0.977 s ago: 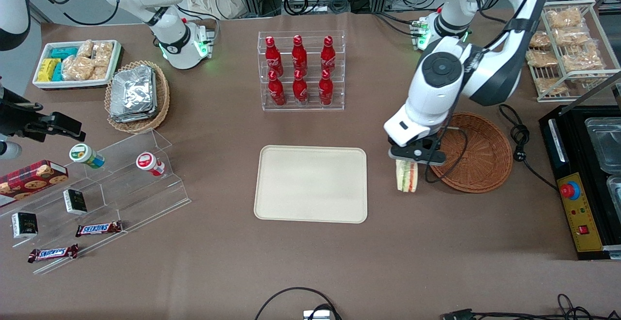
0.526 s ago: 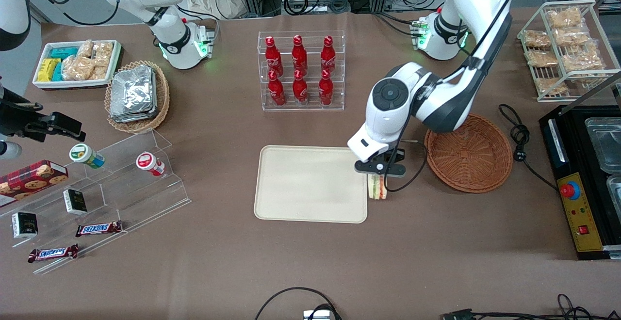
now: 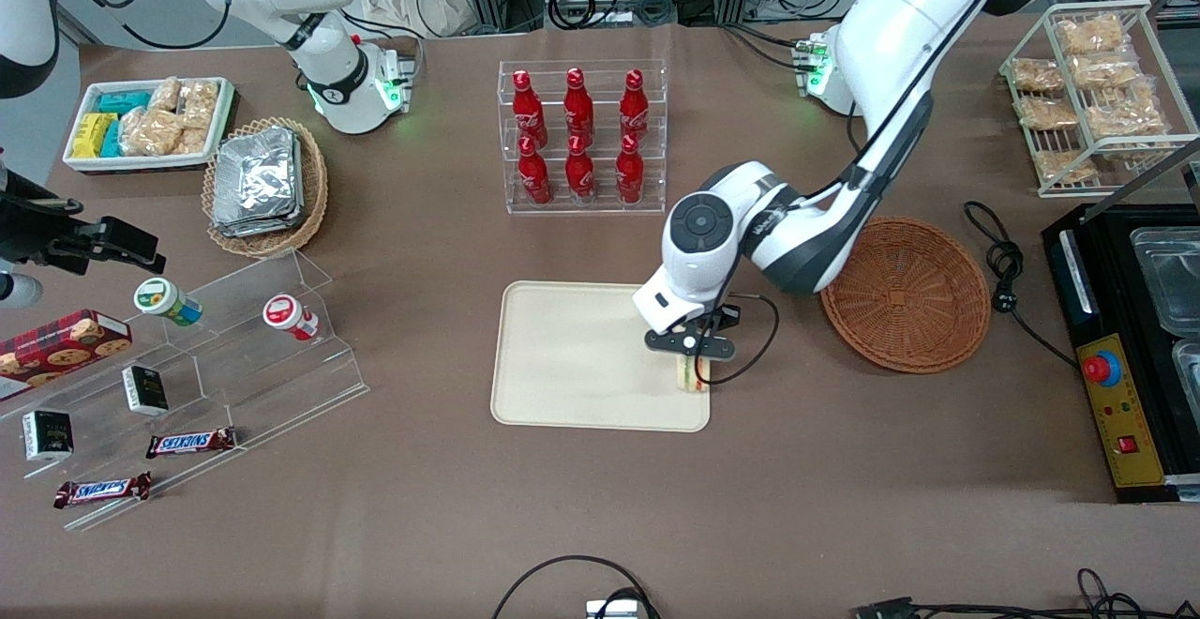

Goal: Place sandwich from basket to tray
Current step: 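Carry the held sandwich with the left gripper over the cream tray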

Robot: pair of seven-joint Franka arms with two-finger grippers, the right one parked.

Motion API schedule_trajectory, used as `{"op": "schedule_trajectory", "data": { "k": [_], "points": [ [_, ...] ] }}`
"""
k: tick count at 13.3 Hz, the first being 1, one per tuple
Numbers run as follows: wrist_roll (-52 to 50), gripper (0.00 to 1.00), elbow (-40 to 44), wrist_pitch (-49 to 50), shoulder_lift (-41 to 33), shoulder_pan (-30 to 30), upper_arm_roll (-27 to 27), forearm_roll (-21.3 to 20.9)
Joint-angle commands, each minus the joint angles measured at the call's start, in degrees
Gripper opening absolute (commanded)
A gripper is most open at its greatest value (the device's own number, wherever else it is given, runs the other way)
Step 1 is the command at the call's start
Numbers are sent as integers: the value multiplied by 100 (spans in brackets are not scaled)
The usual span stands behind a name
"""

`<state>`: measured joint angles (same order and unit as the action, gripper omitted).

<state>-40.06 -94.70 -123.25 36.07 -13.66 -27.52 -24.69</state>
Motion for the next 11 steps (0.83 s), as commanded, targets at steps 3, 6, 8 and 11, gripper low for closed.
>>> {"op": "schedule_trajectory", "data": {
  "k": [3, 6, 8, 11],
  "points": [
    [-424, 13, 462, 47, 620, -269, 45, -528],
    [-432, 15, 610, 38, 813, -286, 45, -537],
    [-432, 62, 681, 38, 884, -374, 54, -537],
    [-572, 100, 786, 47, 858, -357, 54, -625]
  ]
}}
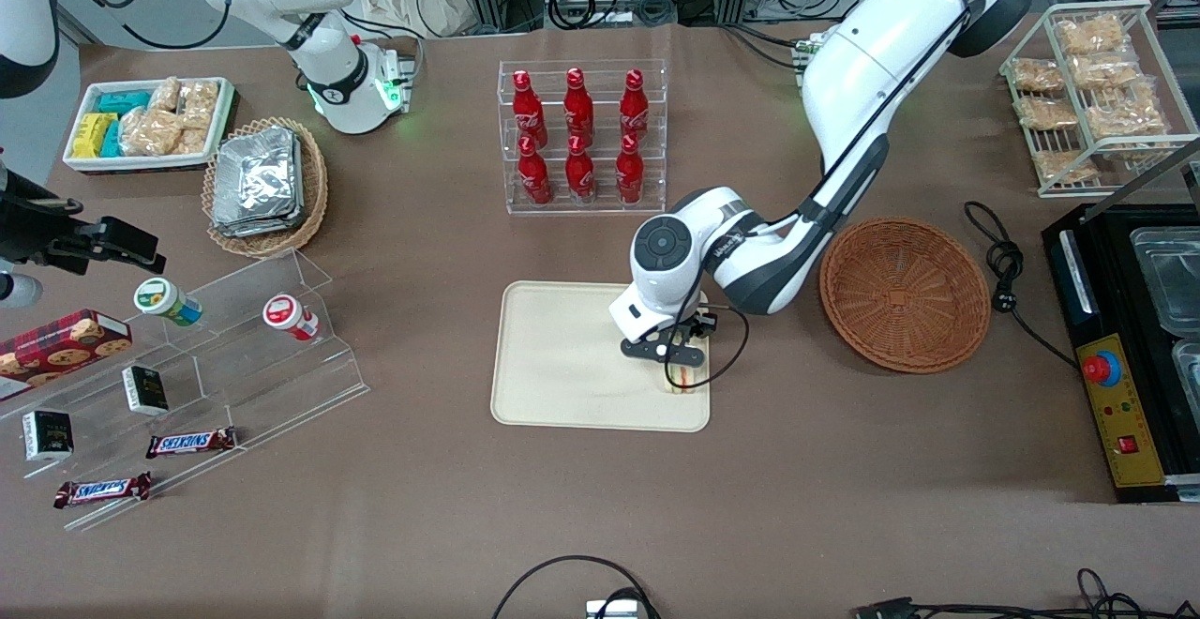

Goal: Place sandwich from basket to tray
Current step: 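Lower the sandwich onto the tray and open the left gripper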

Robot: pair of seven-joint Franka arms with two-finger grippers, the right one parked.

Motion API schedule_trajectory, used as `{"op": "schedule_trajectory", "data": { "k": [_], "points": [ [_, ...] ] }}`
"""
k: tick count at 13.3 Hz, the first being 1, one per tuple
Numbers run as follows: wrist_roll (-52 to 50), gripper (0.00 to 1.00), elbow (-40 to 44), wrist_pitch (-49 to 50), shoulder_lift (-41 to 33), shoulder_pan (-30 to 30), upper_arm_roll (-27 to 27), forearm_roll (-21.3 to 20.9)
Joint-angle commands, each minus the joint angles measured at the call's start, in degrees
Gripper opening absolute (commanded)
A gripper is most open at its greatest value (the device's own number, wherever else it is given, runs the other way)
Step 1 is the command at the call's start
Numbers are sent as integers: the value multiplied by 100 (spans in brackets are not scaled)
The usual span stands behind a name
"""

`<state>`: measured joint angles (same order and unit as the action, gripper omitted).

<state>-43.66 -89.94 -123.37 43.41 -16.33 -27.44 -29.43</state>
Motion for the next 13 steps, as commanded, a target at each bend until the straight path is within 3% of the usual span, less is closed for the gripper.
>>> {"op": "schedule_trajectory", "data": {
  "k": [1, 4, 8, 13],
  "points": [
    [-291, 100, 407, 76, 98, -90, 37, -159],
    [-371, 100, 749, 373, -121, 16, 37, -116],
    [-529, 100, 1750, 1760, -184, 182, 46, -124],
    [-424, 100, 1665, 2281, -1000, 1025, 37, 253]
  ]
}}
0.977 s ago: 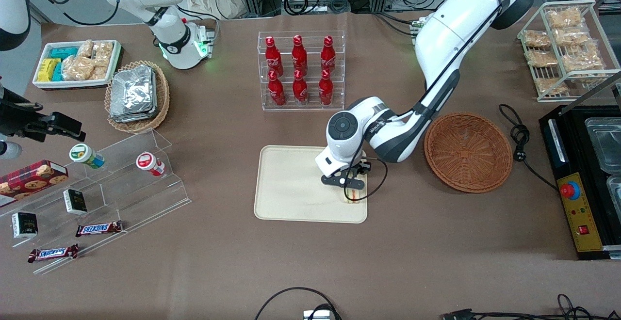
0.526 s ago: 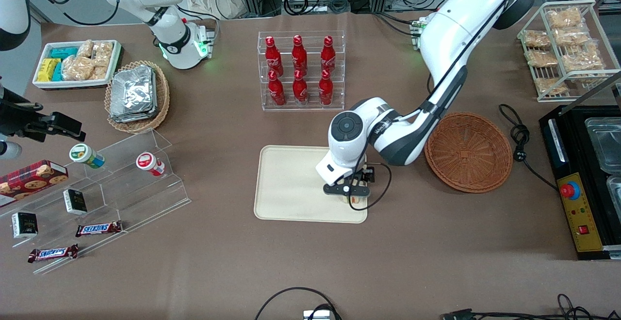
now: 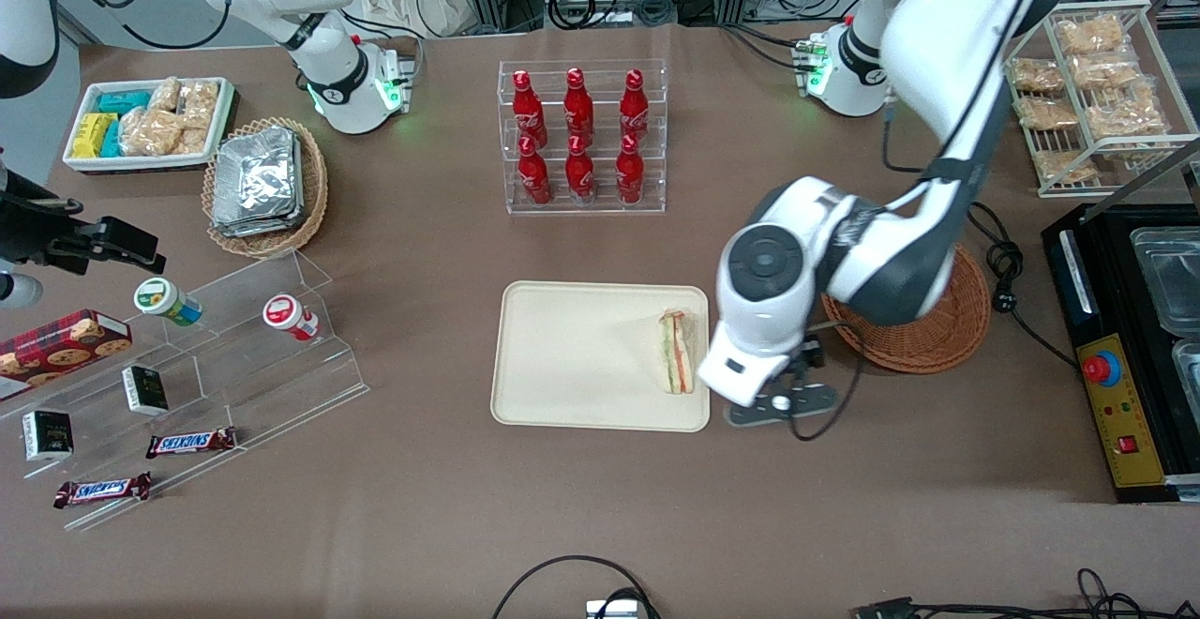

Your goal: Place sandwich from basket to tray

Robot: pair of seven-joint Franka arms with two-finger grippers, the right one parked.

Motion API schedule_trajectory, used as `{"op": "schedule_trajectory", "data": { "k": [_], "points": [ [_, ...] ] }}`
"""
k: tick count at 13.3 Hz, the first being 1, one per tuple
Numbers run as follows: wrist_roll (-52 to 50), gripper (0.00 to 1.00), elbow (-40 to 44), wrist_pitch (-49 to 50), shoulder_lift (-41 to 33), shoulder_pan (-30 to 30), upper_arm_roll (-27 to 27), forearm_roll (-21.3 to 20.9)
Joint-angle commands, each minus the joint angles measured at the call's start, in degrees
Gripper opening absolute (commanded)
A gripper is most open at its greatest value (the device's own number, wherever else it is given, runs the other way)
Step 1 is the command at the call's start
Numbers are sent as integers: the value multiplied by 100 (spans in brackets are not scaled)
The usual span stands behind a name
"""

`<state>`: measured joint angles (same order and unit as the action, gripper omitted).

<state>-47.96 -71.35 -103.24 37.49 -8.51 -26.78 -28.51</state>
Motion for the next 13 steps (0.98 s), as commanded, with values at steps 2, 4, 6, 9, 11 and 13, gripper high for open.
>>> {"op": "schedule_trajectory", "data": {
  "k": [2, 4, 6, 9, 11, 13],
  "points": [
    [23, 100, -195, 480, -619, 498, -46, 337],
    [75, 100, -204, 655, -778, 700, -38, 364],
    [390, 100, -213, 735, -918, 841, -38, 548],
    [873, 100, -712, 797, -1435, 1166, -11, 723],
    [1575, 100, -1011, 823, -1901, 1229, 390, 1241],
    [2042, 100, -1529, 823, -2454, 1001, 927, 1523]
  ]
}}
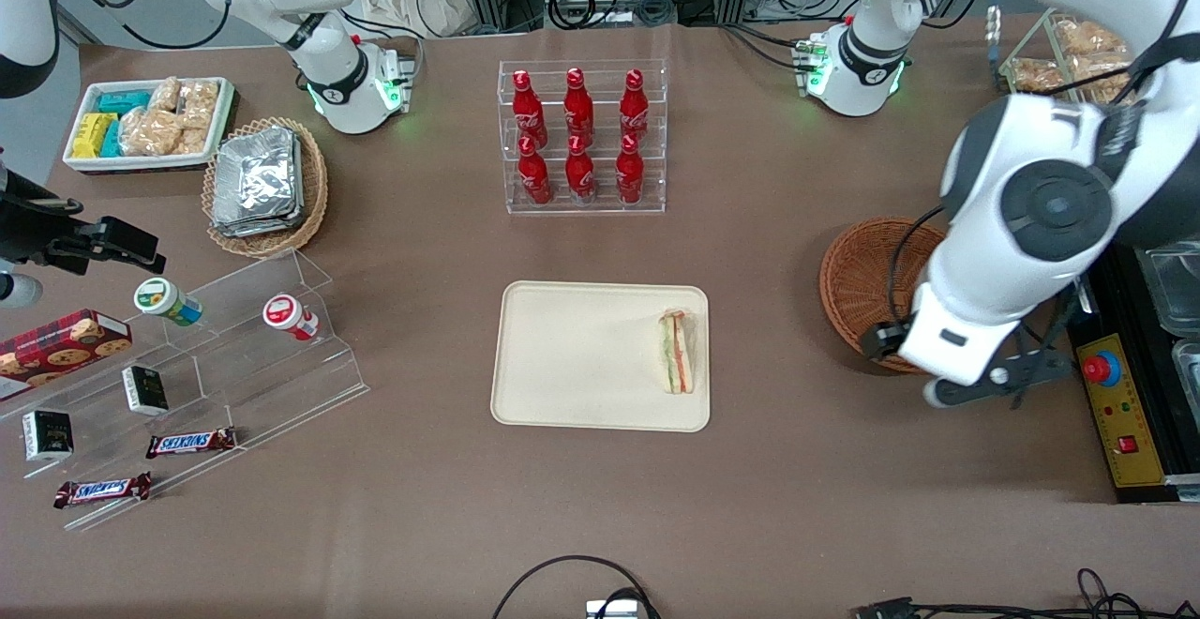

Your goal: Place sandwich from basket to tray

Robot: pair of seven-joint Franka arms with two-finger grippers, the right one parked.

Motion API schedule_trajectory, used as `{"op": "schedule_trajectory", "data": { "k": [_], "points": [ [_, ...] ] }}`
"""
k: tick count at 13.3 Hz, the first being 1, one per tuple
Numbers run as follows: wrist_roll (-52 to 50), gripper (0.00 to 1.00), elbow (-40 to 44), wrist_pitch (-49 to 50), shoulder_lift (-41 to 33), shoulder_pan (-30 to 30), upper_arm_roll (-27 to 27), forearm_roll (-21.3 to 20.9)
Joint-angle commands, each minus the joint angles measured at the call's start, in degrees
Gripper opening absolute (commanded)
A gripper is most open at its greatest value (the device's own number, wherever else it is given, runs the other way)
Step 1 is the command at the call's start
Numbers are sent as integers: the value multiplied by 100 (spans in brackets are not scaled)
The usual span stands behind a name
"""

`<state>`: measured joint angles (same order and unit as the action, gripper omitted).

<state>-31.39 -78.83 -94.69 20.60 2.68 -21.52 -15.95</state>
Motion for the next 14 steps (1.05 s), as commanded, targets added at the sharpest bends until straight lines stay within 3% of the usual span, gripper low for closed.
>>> {"op": "schedule_trajectory", "data": {
  "k": [1, 3, 6, 12, 14],
  "points": [
    [588, 100, -949, -6, -968, -128, 550, 355],
    [1123, 100, -1021, 369, -1390, -128, 936, 837],
    [2353, 100, -1029, 880, -1997, -92, 1359, 1137],
    [2629, 100, -1574, 908, -2578, 100, 1536, 1841],
    [2655, 100, -1557, 995, -2596, 127, 1528, 1859]
  ]
}}
